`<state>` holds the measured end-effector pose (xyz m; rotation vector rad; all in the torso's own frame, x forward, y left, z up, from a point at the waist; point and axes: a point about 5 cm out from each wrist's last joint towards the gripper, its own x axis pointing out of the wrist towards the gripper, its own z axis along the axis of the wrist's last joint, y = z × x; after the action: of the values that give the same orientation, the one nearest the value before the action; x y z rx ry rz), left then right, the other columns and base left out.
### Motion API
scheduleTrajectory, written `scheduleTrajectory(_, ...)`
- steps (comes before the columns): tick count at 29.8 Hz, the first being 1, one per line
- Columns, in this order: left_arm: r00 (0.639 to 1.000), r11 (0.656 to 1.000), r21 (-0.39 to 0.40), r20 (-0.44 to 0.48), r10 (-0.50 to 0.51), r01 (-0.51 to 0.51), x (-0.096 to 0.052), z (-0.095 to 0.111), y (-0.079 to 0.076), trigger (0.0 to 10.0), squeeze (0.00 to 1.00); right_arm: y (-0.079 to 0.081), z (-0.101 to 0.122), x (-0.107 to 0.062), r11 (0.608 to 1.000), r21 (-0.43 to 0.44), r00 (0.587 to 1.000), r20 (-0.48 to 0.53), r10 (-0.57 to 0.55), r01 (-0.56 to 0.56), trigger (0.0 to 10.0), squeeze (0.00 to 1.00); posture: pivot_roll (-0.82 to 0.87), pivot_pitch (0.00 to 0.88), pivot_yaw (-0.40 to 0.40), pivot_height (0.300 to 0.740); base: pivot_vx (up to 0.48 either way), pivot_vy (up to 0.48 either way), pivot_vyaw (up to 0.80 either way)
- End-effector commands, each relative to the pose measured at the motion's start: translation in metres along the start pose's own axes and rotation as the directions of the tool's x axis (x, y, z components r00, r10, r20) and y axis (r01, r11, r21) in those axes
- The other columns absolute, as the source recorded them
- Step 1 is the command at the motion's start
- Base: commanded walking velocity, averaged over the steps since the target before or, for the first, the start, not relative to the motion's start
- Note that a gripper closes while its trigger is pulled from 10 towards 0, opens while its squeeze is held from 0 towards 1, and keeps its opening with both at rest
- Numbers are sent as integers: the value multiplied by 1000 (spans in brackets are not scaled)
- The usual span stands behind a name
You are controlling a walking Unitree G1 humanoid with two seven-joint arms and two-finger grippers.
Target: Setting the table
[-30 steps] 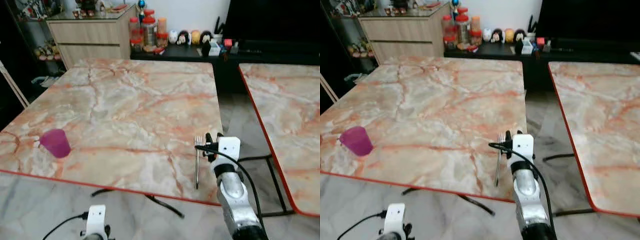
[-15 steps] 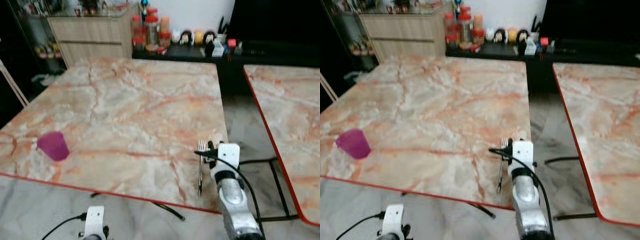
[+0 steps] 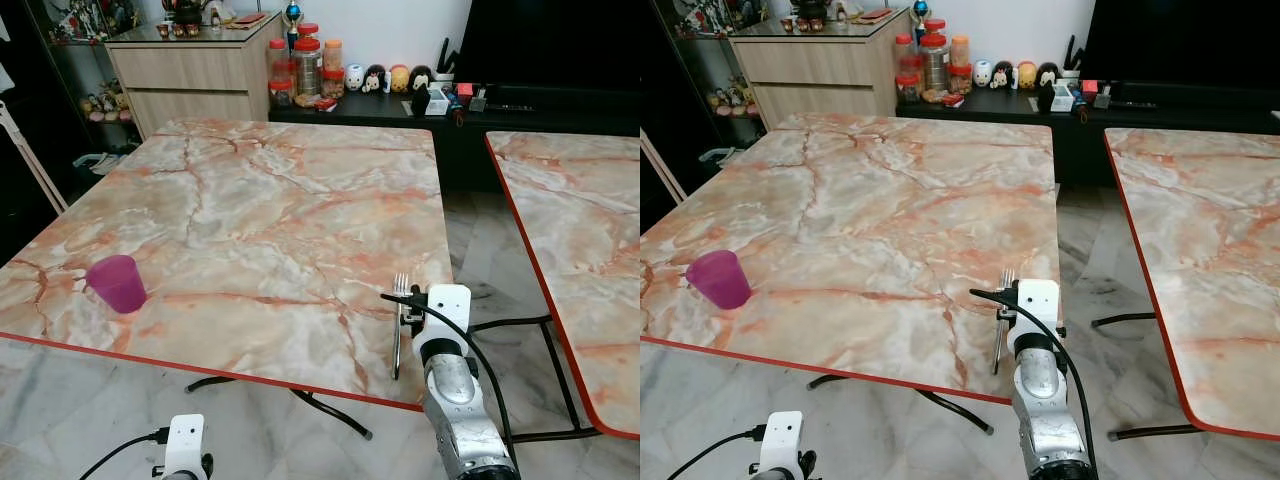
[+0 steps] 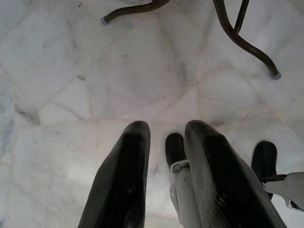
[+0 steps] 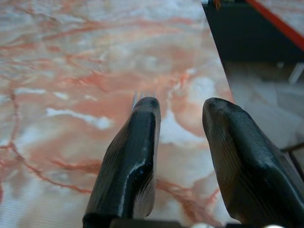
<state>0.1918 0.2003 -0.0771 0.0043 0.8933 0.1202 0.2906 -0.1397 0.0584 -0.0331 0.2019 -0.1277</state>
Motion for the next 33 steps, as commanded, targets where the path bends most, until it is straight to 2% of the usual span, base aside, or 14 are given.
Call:
scheduleTrajectory(1, 1000, 1000, -2, -14, 10, -10, -1, -3, 4, 10000, 0, 1, -1, 1, 1000, 22, 1000, -24, -1, 1, 10000, 0, -40, 0, 18, 740, 0, 0, 0)
scheduleTrajectory(4, 1000, 1000, -2, -14, 10, -10, -1, -3, 3, 10000, 0, 3, -1, 1, 999, 34, 1000, -27, 13, -12, 10000, 0, -39, 0, 18, 740, 0, 0, 0)
scheduleTrajectory(5, 1000, 1000, -2, -13, 9, -9, -1, -3, 3, 10000, 0, 4, -1, 1, 998, 55, 999, -30, 25, -23, 10000, 1000, -39, 0, 18, 740, 0, 0, 0)
scheduleTrajectory(8, 1000, 1000, -2, -12, 8, -8, 0, -2, 3, 10000, 0, 6, -1, 1, 996, 87, 999, -37, 33, -29, 10000, 1000, -39, 0, 19, 740, 0, 0, 0)
scheduleTrajectory(19, 1000, 1000, -4, -9, 10, -10, 0, -1, 4, 10000, 0, 12, 2, 3, 996, 74, 997, -37, 61, -58, 10000, 1000, -36, 0, 18, 740, 0, 0, 0)
scheduleTrajectory(20, 1000, 1000, -4, -10, 9, -9, 0, -1, 4, 10000, 0, 13, 2, 2, 996, 75, 997, -41, 61, -58, 10000, 0, -37, 0, 17, 740, 0, 0, 0)
scheduleTrajectory(33, 1000, 1000, -15, -17, -2, 1, -1, -4, -1, 10000, 0, 15, -9, 3, 996, 79, 987, -148, 56, -45, 10000, 0, -40, 0, 7, 740, 0, 0, 0)
